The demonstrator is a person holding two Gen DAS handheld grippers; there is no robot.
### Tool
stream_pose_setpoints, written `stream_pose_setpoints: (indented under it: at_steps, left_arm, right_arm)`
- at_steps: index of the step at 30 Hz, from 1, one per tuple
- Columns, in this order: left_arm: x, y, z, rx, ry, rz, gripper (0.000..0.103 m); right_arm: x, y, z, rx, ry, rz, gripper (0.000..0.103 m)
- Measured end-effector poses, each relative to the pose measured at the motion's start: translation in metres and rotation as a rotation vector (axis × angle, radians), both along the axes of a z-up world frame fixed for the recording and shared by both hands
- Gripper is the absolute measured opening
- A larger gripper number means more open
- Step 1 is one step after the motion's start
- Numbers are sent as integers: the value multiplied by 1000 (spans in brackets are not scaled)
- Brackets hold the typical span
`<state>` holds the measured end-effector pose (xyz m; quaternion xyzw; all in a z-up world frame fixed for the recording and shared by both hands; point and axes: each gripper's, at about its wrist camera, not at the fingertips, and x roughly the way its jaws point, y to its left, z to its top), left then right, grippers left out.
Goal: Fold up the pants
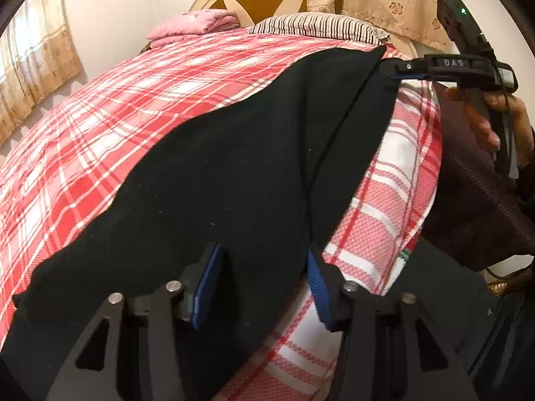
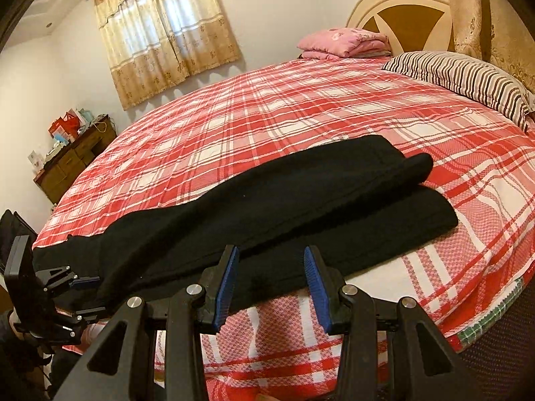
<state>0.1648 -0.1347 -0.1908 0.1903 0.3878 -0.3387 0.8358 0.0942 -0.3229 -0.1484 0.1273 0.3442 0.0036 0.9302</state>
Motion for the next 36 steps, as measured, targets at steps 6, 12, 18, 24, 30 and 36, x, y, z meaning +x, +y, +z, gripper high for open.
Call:
stream_pose_setpoints:
  at_steps: [6, 12, 18, 24, 30, 36]
  left_arm:
    - [5, 8, 7, -30, 9, 24, 20]
    - [7, 11, 5, -51, 16, 25, 20]
    - [11, 14, 7, -65, 11, 35, 20]
    - [15, 17, 7, -75, 17, 46, 20]
    - [23, 28, 14, -145, 30, 63, 9]
    - [19, 40, 29, -223, 23, 51, 9]
  right_arm:
    - [-13, -23, 18, 48, -90, -71, 43]
    - [-16, -76, 23, 159, -86, -224, 43]
    - [-5, -107, 20, 238, -75, -284, 43]
    - [18, -115, 17, 256, -47, -280, 17]
    - [23, -113, 28, 240, -71, -256, 7]
    - [1, -108, 51, 215, -151, -210, 6]
